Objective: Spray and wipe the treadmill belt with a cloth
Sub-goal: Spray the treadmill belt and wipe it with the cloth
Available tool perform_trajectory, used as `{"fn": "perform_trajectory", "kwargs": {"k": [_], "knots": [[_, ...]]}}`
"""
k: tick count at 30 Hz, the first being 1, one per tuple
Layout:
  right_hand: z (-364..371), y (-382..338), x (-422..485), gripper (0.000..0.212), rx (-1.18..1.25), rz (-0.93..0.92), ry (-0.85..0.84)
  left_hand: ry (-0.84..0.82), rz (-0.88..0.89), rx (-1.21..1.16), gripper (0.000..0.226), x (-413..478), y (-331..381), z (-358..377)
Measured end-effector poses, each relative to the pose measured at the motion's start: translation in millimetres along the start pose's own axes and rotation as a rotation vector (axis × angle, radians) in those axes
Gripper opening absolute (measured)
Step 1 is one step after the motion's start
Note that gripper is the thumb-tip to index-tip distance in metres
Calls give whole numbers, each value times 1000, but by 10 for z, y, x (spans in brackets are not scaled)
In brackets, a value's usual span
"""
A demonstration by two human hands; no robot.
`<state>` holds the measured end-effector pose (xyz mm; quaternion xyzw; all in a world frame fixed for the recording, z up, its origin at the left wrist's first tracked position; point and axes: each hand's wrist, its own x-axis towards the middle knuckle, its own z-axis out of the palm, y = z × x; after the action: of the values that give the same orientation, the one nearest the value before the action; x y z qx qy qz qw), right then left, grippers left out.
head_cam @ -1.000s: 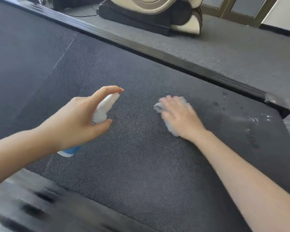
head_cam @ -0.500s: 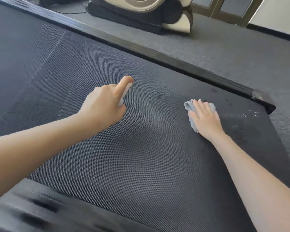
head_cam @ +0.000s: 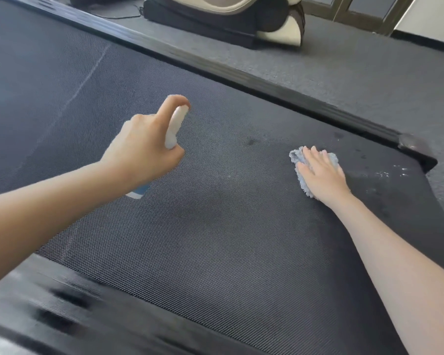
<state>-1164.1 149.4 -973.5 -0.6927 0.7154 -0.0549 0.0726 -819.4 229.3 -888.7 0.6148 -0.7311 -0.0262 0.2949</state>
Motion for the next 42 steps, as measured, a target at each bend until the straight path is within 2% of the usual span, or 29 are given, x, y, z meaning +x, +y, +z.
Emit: {"fn": "perform_trajectory", "kwargs": {"k": [2,5,9,12,15,18,21,23,25,29,30,33,34,37,42], "knots": [[-60,-134,-17,51,25,-19,-8,-52,4,-52,58,-13,22,-58],[-122,-623,-148,48,36,-166,-47,-88,29,-83,61,-55,64,-101],[34,-1425,-849,43,-69,-756,28,-105,22,-93,65,-68,109,-127],[214,-1621,-1418,54,55,-898,-94,-111,37,-68,65,-80,119,-148],[245,-1515,-1413,56,1,-908,-53,-115,49,-35,67,-118,96,-158],[151,-1327,-919,55,-12,-793,6,-117,33,-36,68,-153,76,-155],[58,-830,-303,50,-59,-498,103,-136,31,-47,66,-189,57,-159],[2,-379,15,51,-64,-232,19,-139,26,-58,63,-204,50,-181],[-20,-137,133,53,-61,-87,-30,-131,30,-66,61,-213,44,-211],[57,-195,-8,45,-63,-149,32,-108,39,-95,61,-230,20,-266],[60,-233,-124,46,-51,-212,13,-106,41,-100,61,-236,12,-273],[19,-385,-704,60,37,-565,-86,-113,48,-117,61,-266,3,-274],[22,-444,-939,61,25,-613,-106,-118,54,-118,61,-273,4,-264],[64,-601,-1370,60,-11,-646,-111,-120,67,-114,61,-279,9,-227],[107,-978,-941,62,-54,-648,-90,-131,73,-107,61,-267,47,-191]]}}
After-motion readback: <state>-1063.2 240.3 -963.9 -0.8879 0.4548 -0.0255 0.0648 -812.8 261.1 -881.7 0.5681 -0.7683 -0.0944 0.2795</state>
